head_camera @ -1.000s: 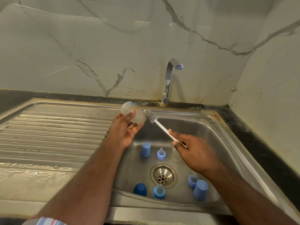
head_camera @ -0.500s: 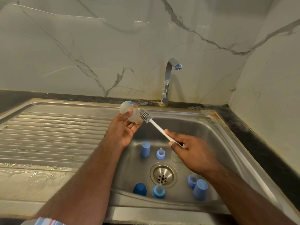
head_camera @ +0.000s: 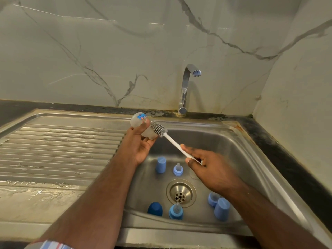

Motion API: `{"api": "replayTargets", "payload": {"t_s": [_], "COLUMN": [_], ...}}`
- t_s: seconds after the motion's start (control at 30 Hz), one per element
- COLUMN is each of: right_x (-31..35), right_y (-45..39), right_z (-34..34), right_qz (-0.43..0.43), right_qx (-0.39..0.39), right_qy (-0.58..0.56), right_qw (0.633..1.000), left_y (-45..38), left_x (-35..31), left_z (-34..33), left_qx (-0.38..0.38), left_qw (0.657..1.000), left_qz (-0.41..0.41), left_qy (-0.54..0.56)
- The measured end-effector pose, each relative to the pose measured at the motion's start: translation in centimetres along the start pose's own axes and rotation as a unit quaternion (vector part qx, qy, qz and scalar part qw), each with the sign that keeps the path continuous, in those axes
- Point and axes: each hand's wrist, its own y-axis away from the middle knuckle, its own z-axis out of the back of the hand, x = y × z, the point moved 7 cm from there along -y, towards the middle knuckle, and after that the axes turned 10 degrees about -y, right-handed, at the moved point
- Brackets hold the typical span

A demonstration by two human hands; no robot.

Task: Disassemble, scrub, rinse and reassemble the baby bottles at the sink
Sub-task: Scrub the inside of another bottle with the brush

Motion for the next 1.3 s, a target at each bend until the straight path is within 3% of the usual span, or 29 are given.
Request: {"api": "replayTargets", "payload": {"t_s": [0.27, 0.5, 0.63, 0.87, 1.3], "right_x": [0.3, -0.4, 0.2, 0.3, -0.6], "right_y": [0.3, 0.0, 0.2, -0.1, 0.0], "right_z": [0.3, 0.8, 0.2, 0.0, 0.5], "right_qz": [0.001, -0.020, -0.001, 0.002, -0.025], "right_qx": [-0.006, -0.018, -0.005, -0.011, -0.013], "right_qy": [-0.046, 0.009, -0.052, -0.012, -0.069], "right_qw": [0.999, 1.000, 0.999, 1.000, 0.997], "left_y": [-0.2, 0.0, -0.2, 0.0, 0.3], "left_x": [0.4, 0.3, 0.2, 0.2, -0.1], "left_z": [0.5, -0.1, 0.4, 0.2, -0.1], "left_qx": [-0.008, 0.025, 0.019, 0.026, 0.051], "left_qw": [1.000, 0.999, 0.999, 0.999, 0.997], "left_qz": [0.027, 0.034, 0.031, 0.034, 0.029], "left_qy": [-0.002, 0.013, 0.016, 0.012, 0.043]}}
